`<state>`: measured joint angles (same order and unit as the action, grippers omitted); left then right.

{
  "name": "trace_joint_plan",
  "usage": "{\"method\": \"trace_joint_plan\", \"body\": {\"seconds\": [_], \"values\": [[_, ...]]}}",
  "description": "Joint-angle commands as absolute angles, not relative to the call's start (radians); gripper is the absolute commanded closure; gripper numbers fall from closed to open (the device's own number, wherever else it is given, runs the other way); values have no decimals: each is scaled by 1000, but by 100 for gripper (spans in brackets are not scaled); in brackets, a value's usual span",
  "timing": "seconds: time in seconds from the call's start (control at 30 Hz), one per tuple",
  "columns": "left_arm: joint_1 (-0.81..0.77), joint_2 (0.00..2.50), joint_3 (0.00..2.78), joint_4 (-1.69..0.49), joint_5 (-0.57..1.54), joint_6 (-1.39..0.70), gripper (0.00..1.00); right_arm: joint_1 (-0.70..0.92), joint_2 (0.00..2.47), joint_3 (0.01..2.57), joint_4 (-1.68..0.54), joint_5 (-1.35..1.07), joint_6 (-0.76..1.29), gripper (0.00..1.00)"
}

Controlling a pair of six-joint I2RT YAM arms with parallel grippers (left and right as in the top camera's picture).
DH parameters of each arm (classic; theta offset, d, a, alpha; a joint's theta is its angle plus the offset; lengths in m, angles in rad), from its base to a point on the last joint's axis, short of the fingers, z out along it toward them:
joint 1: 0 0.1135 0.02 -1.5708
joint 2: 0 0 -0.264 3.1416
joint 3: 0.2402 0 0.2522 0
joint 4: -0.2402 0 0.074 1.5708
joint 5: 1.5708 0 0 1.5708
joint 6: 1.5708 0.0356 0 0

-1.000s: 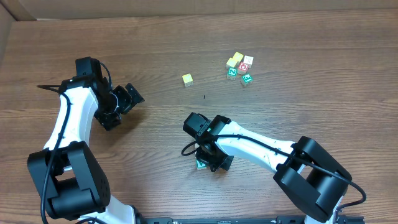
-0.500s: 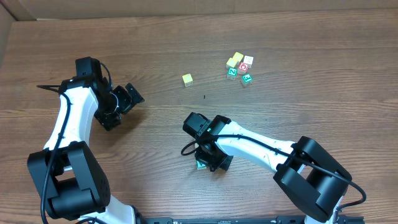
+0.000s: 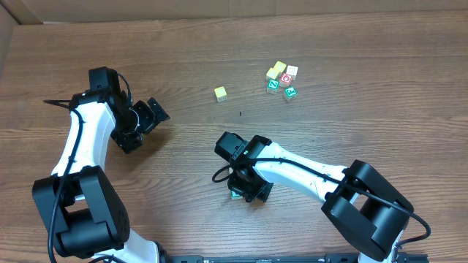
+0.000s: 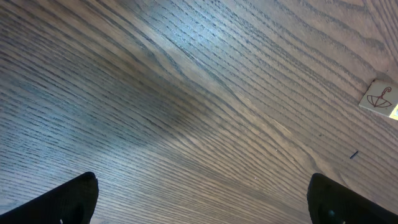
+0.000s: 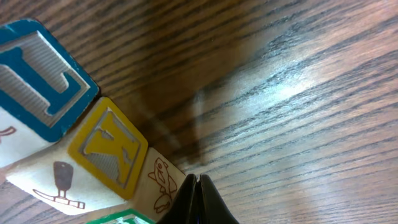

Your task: Flip 3 blocks

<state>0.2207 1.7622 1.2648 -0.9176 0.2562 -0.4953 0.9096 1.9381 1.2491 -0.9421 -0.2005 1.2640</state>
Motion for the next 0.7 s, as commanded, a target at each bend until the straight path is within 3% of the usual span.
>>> {"method": "trace_joint_plan", "body": {"seconds": [0.0, 0.23, 0.4, 0.5, 0.6, 0.67], "values": [[222, 1766, 1278, -918, 247, -495, 0, 905, 1906, 1245, -938, -215, 1277, 96], [222, 1766, 1278, -918, 247, -494, 0, 905, 1906, 1245, -941, -211, 1276, 96], [222, 1766, 1278, -918, 247, -495, 0, 881, 1905, 1252, -1042, -71, 1271, 96], [222, 1766, 1278, -918, 247, -495, 0, 833, 1905, 1299, -1134, 7, 1135, 96], [222, 1766, 1278, -918, 247, -494, 0, 779, 1905, 1364, -1161, 6, 871, 96], [222, 1766, 1278, -918, 247, -494, 0, 745, 1905, 1394, -1147, 7, 687, 86]]}}
